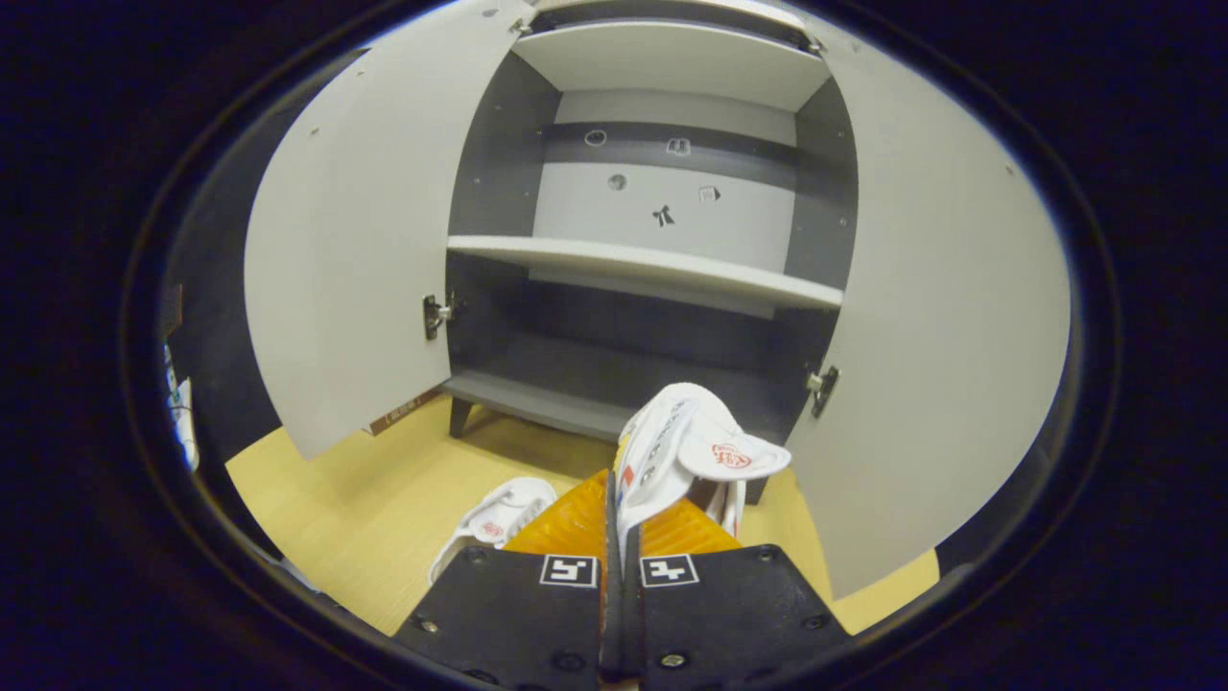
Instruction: Grab one shoe with the right hand and put it into the shoe cabinet, grab the other shoe with the left hand and put it into the shoe cabinet; then close the right door with the right hand and the left door with the left hand.
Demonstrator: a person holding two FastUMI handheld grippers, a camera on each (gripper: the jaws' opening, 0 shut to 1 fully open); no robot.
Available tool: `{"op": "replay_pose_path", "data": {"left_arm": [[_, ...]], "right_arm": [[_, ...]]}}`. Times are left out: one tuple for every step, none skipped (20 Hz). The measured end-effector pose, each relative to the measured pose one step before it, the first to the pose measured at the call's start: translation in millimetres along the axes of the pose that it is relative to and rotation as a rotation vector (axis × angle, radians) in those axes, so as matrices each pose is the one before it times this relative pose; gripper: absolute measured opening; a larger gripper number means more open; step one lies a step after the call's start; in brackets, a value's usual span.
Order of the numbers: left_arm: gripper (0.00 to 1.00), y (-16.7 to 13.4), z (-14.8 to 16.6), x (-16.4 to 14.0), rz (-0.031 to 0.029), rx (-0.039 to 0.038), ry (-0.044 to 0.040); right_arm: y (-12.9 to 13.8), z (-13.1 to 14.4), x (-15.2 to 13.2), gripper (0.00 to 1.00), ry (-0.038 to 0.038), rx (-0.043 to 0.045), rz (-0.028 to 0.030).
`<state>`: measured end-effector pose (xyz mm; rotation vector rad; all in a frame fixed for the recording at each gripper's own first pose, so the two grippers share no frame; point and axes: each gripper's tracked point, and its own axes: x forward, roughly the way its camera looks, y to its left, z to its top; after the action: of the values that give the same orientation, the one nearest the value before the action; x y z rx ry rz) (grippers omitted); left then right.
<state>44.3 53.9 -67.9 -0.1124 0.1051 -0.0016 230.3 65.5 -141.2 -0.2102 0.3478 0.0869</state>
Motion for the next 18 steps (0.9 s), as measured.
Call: {"op": "replay_pose_path", "data": {"left_arm": [[0.95, -1.58, -1.18, 0.13, 0.00298, 0.01109, 0.00473], [0.95, -2.07, 0.05, 1.42, -0.00110, 0.00811, -0.00091], [0.95, -2.10, 0.38, 0.27, -0.00089, 0.00171, -0.00091], [0.95, -3.26, -0.31, -0.68, -0.00741, -0.00169, 0.00137], [0.95, -2.80, 0.89, -0.53, -0.00777, -0.00331, -0.00492], [0.95, -1.54, 2.10, 0.24, -0.00413, -0.00267, -0.00727], [0.95, -2.20, 1.36, -0.47, -0.00216, -0.00114, -0.00376], [0.95, -1.05, 0.85, 0.54, -0.00057, 0.00029, 0.00058], [0.95, -0.78, 1.00, -0.18, 0.00020, 0.00187, -0.00041], [0.95, -0.17, 1.20, -0.85, -0.00100, 0.00199, -0.00256], [0.95, -1.18, 1.13, -0.82, -0.00358, 0.00134, 0.00071], [0.95, 0.22, -0.50, -0.44, -0.00164, 0.00214, 0.00077], [0.95, -0.05, 0.77, -1.53, -0.00093, 0.00171, -0.00112], [0.95, 1.12, 0.07, -0.07, -0.00102, 0.00046, -0.00106], [0.95, 0.18, -0.10, -1.13, -0.00009, 0.00026, 0.00195], [0.95, 1.36, -1.44, -0.30, 0.00166, -0.00095, 0.00128], [0.95, 0.65, -1.82, -0.76, 0.00029, -0.00298, 0.00370], [0.95, 0.25, -1.93, -1.29, -0.00036, -0.00466, 0.00476]], "right_arm": [[-1.13, 21.06, -8.37, 0.03, -0.02913, -0.00589, 0.00349], [-1.16, 20.56, -7.28, 0.03, -0.02638, 0.00037, 0.00474], [-1.27, 21.41, -4.60, 0.03, -0.02039, 0.00371, 0.00706], [-0.86, 20.42, -3.07, 0.04, -0.01671, 0.00203, 0.00979], [-1.29, 19.28, 1.20, 0.04, -0.01744, -0.00404, 0.00611], [-3.59, 18.03, 2.88, 0.03, -0.01843, -0.00968, -0.00589], [-4.82, 15.70, 5.64, 0.04, -0.01301, -0.00703, -0.01566], [-5.16, 12.90, 6.33, 0.04, -0.01208, -0.00380, -0.01495], [-4.10, 9.56, 6.87, 0.04, -0.00750, 0.00451, -0.00929], [-3.57, 11.51, 9.70, 0.04, 0.00283, 0.01499, -0.00032], [-3.11, 8.88, 12.15, 0.03, 0.01109, 0.01132, 0.00542], [-4.71, 7.55, 12.04, 0.04, 0.01516, 0.00444, 0.00106], [-6.53, 3.68, 14.98, 0.03, 0.02231, 0.00148, -0.00842], [-7.39, 3.42, 16.56, 0.04, 0.02338, 0.00505, -0.01690], [-5.09, 3.21, 15.01, 0.03, 0.01959, 0.00324, -0.01255], [-3.72, 3.19, 16.57, 0.03, 0.01819, 0.00241, -0.01027], [-5.03, 2.11, 18.96, 0.04, 0.02156, -0.00146, -0.00651], [-4.00, 2.48, 16.31, 0.03, 0.01880, 0.00635, -0.00093]]}}
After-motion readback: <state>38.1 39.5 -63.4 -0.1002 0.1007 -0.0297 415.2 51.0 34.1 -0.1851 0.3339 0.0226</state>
